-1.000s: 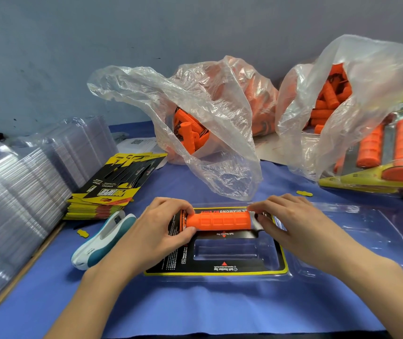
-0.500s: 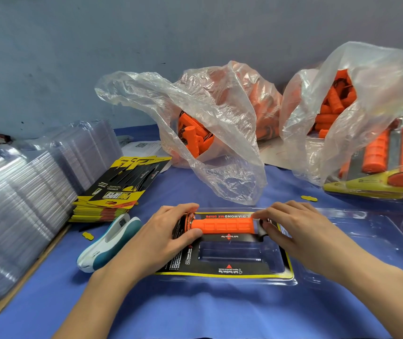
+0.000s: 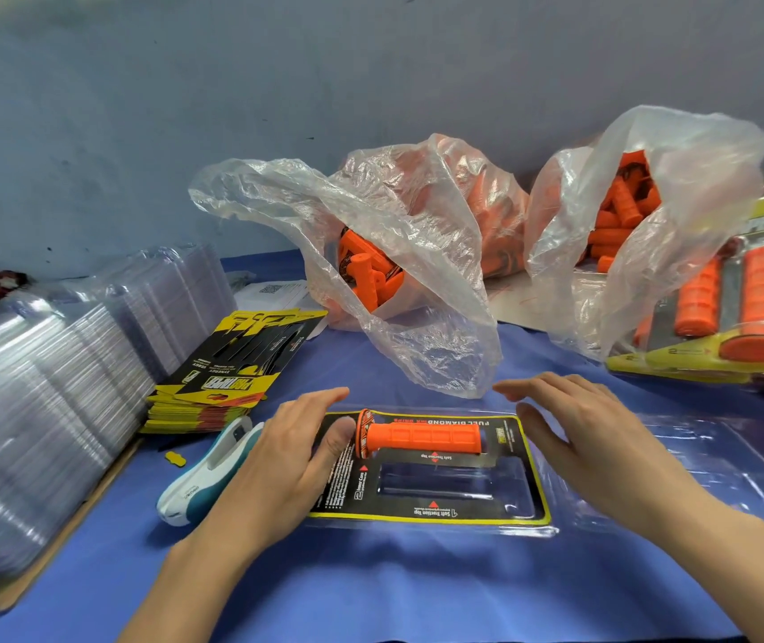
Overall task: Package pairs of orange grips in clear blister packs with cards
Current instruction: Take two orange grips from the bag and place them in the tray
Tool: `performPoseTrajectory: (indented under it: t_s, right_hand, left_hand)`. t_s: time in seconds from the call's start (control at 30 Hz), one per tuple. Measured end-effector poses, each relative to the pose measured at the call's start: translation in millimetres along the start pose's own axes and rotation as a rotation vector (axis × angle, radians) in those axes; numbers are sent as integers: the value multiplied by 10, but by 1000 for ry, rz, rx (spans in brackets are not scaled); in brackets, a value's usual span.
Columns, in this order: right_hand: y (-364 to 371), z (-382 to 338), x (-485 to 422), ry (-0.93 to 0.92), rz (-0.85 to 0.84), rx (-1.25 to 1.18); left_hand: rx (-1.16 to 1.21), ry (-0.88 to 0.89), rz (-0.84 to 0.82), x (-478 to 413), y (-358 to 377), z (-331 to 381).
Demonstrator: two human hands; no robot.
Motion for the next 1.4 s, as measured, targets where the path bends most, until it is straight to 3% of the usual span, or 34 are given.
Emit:
performPoseTrajectory:
  t_s: [0.1, 0.23, 0.63, 0.83, 0.93, 1.07, 1.2, 1.4]
  right_hand:
    - [-35, -36, 82, 20, 51, 34]
    - [61, -13, 247, 83, -23, 54]
    - [169, 104, 337, -31, 42, 170]
    - [195, 119, 345, 4, -31, 123]
    - [198, 124, 337, 27, -68, 111]
    - [213, 126, 330, 38, -102, 102]
    - [212, 119, 331, 41, -100, 92]
    - [219, 132, 340, 37, -74, 80]
  left_hand:
    - [-18, 15, -20, 132, -15, 53]
    - [-62, 29, -49, 291, -4, 97]
    - [-140, 3, -128, 401, -53, 18]
    - [-126, 8, -98, 435, -86, 5]
    - [-163, 134, 6, 411, -104, 158]
    - [-162, 452, 167, 404, 98, 612]
    - [-167, 681, 85, 415, 552, 1069]
    - [-265, 727, -27, 350, 867, 1304]
Point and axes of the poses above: each hand's wrist, its own x-axis away from the middle knuckle, its own y-axis out of the palm, z = x × y, the point moved 3 cm from there along -x, towards the middle knuckle, and after that the axes turned 10 degrees about x, right-handed, at the moved point
